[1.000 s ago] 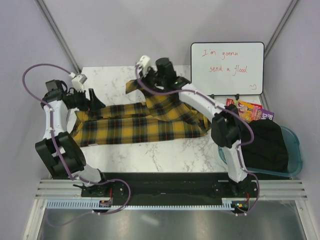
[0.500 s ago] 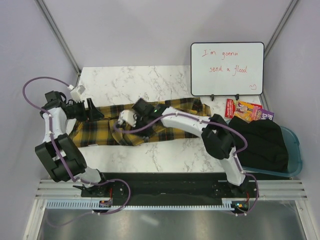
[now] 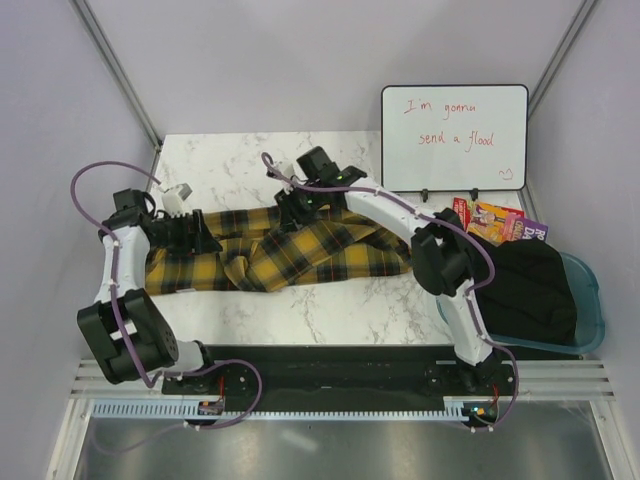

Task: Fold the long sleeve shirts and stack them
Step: Fold the shirt

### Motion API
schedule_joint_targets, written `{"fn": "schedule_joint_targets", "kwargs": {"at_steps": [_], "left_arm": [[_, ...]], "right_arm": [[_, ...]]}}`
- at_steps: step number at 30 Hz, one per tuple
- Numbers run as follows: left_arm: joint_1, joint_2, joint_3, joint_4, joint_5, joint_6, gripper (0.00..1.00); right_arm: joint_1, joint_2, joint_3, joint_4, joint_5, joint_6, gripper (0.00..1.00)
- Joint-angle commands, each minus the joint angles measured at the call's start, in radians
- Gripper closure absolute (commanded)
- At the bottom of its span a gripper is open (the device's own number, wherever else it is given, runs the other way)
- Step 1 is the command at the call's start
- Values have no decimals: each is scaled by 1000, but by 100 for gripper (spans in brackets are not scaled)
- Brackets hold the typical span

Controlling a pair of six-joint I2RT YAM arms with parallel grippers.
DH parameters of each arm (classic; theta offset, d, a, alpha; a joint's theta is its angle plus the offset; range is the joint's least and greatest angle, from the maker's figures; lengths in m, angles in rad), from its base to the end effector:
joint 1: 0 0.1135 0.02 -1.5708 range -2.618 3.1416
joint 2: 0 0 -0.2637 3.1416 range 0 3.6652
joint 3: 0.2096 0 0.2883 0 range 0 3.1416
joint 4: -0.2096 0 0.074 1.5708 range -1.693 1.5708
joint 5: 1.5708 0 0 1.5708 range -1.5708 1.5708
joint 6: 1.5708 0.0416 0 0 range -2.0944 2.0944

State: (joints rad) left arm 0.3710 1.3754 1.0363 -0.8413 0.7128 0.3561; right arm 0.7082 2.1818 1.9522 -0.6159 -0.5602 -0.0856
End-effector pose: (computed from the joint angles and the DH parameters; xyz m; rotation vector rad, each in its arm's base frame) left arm 0.2846 0.0815 0.2374 0.1621 2.4520 -0.6805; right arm 0.3897 0.3628 0.2420 -1.1948 2.1582 0.9565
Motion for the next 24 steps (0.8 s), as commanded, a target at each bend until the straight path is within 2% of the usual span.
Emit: {"fn": "schedule_joint_targets", "kwargs": {"at_steps": [1, 4, 8, 13, 15, 18, 24], "left_arm": [[32, 42, 8, -94, 68, -75, 24], [32, 94, 7, -131, 135, -98, 21], [58, 139, 21, -122, 131, -156, 21], [141, 200, 33, -143, 172, -164, 18], [160, 238, 54, -166, 218, -143, 17], [180, 283, 73, -199, 209, -112, 16], [221, 329, 96, -246, 182, -63, 15]], "right_arm": [[45, 111, 40, 197, -161, 289, 68], [76, 163, 48, 276, -150, 363, 70], [118, 232, 50, 358, -158, 452, 71], [180, 228, 50, 531, -161, 541, 66], [224, 217, 62, 547, -149, 517, 62], [273, 216, 63, 524, -145, 446, 58], [315, 188, 2, 482, -124, 353, 56]]}}
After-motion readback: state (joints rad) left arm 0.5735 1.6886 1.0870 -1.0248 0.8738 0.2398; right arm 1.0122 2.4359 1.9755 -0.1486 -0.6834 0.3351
